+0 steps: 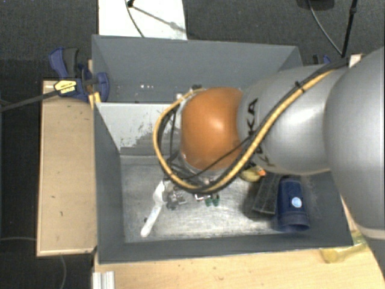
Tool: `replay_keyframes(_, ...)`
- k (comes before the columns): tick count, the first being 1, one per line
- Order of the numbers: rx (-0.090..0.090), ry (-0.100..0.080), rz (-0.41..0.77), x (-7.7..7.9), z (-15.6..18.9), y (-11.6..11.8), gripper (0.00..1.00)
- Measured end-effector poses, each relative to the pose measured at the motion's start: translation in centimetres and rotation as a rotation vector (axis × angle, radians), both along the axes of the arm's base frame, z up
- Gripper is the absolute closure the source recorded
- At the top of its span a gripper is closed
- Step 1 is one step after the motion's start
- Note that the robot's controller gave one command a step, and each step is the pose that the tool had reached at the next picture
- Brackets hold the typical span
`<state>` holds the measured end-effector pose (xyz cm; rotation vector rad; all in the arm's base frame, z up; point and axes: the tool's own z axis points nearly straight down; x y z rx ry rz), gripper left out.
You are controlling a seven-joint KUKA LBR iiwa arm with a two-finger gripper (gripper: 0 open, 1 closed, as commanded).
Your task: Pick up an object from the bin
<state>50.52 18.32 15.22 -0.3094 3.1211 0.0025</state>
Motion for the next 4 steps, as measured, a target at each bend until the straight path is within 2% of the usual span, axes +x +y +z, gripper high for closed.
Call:
replay_keyframes(1,0.001,-0.002,0.022,-1.4,-6.4,0.0,1.00)
replay_keyframes(2,-0.004,0.012,0.028,-1.6,-5.1,-0.3,1.00)
replay_keyframes(3,-0.001,0.001,0.025,-1.3,-0.2,-0.2,1.00)
replay_keyframes(4,0.000,-0.002,0.025,-1.2,0.2,-0.1,1.00)
